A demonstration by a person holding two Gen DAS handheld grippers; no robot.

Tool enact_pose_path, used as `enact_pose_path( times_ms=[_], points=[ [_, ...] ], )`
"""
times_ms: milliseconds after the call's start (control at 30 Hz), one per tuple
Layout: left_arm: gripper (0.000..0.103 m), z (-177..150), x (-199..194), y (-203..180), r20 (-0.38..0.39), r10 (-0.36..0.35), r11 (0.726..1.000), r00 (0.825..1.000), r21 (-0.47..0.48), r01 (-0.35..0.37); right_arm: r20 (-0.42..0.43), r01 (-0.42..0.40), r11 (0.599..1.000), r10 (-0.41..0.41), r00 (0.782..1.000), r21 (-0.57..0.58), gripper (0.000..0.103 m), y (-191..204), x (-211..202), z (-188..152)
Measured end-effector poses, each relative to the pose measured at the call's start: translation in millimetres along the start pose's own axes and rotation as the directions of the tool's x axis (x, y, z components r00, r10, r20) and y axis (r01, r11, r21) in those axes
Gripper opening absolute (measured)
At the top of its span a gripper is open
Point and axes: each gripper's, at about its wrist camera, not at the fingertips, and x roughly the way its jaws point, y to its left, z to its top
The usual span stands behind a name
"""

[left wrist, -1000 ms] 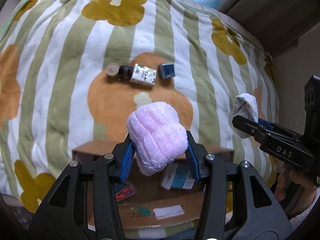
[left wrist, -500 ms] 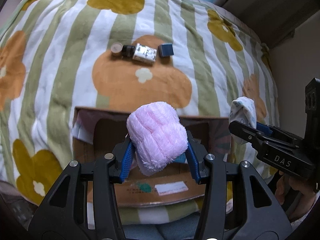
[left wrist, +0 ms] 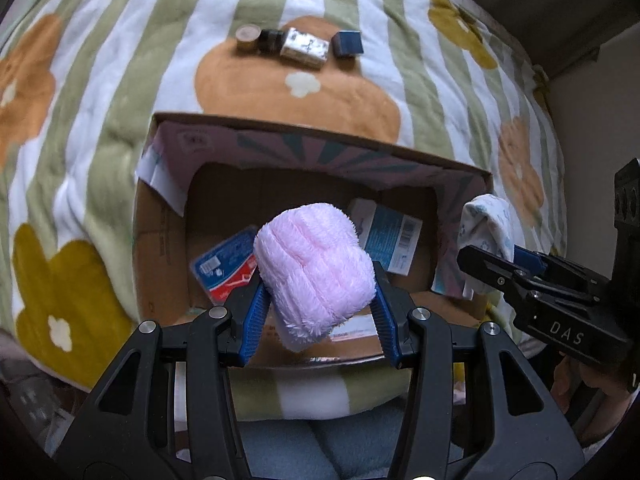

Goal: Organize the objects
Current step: 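Lift the pink towel with left tool while right tool carries the sock over the box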

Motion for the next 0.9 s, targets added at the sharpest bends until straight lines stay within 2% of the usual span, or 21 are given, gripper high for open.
enact_pose_path(
  times_ms=[567, 900],
  points=[
    [0.043, 0, 1, 2, 0.002, 0.002, 1.000, 1.000, 0.009, -0.002, -0.017, 0.002, 0.999, -0.001, 1.000, 0.035, 0.045, 2, 5, -10],
    [0.043, 4, 26, 10, -0.011, 0.020, 0.999, 1.000, 0.045, -0.020, -0.036, 0.011, 0.995, -0.007, 0.999, 0.097, 0.045, 2, 27, -8]
  ],
)
